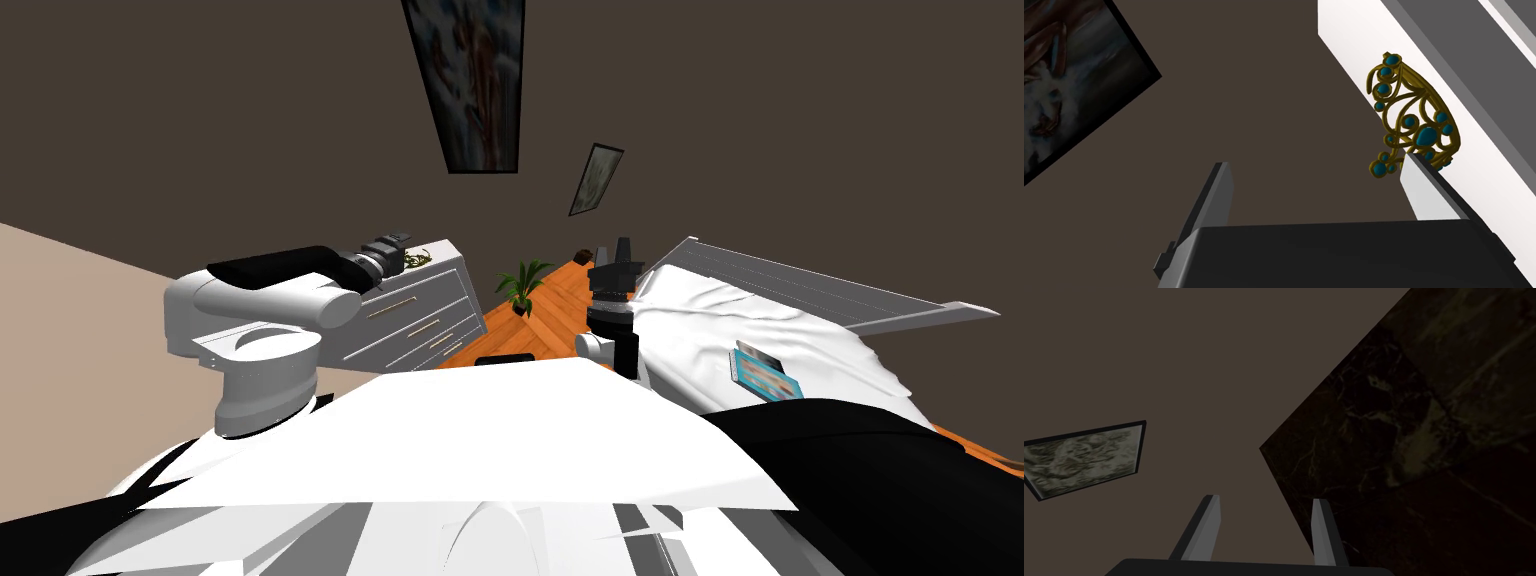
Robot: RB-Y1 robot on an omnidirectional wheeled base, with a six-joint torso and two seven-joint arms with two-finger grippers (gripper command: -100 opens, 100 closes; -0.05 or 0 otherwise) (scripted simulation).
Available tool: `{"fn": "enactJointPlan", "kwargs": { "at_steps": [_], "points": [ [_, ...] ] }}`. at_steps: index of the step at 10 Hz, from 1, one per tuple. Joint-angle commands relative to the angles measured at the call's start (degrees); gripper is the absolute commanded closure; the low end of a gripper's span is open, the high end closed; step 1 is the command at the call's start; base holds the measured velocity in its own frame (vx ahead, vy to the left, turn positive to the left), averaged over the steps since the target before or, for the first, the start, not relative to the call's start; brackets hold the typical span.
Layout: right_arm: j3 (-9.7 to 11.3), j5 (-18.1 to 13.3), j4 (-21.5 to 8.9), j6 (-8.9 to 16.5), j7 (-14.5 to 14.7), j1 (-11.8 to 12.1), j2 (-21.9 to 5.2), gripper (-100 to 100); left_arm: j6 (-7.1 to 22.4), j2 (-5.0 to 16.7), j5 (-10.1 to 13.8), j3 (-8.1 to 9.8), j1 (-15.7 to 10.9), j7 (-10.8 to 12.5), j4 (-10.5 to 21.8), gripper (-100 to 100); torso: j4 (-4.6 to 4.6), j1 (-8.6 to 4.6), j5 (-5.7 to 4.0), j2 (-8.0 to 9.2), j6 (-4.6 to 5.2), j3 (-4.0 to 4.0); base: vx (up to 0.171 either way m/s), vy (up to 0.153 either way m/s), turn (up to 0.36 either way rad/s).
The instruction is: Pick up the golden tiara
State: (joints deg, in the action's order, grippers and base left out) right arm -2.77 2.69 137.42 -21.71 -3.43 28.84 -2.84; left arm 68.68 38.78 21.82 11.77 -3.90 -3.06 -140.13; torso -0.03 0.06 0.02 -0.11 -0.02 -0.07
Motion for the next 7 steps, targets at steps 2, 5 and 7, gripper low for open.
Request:
{"fn": "enactJointPlan", "kwargs": {
  "at_steps": [2, 5, 7],
  "points": [
    [0.00, 0.00, 0.00, 0.00, 0.00, 0.00, 0.00, 0, 4.13, 1.38, 1.66, 0.54, -1.19, 0.00, 0.09, -100, 0.00, 0.03, 0.00, -0.04, 0.00, -0.02, 0.043, 0.012, -0.013],
    [0.00, 0.00, 0.00, 0.00, 0.00, 0.00, 0.00, 0, 9.25, 3.83, 4.63, 1.40, -3.38, 0.08, -0.05, -100, -0.01, 0.03, 0.01, -0.06, 0.00, -0.04, 0.050, 0.014, -0.012],
    [0.00, 0.00, 0.00, 0.00, 0.00, 0.00, 0.00, 0, 11.27, 3.83, 4.63, 1.40, -3.38, 0.08, -0.05, -100, -0.03, 0.04, 0.01, -0.11, 0.00, -0.07, 0.042, 0.013, -0.005]
  ]
}}
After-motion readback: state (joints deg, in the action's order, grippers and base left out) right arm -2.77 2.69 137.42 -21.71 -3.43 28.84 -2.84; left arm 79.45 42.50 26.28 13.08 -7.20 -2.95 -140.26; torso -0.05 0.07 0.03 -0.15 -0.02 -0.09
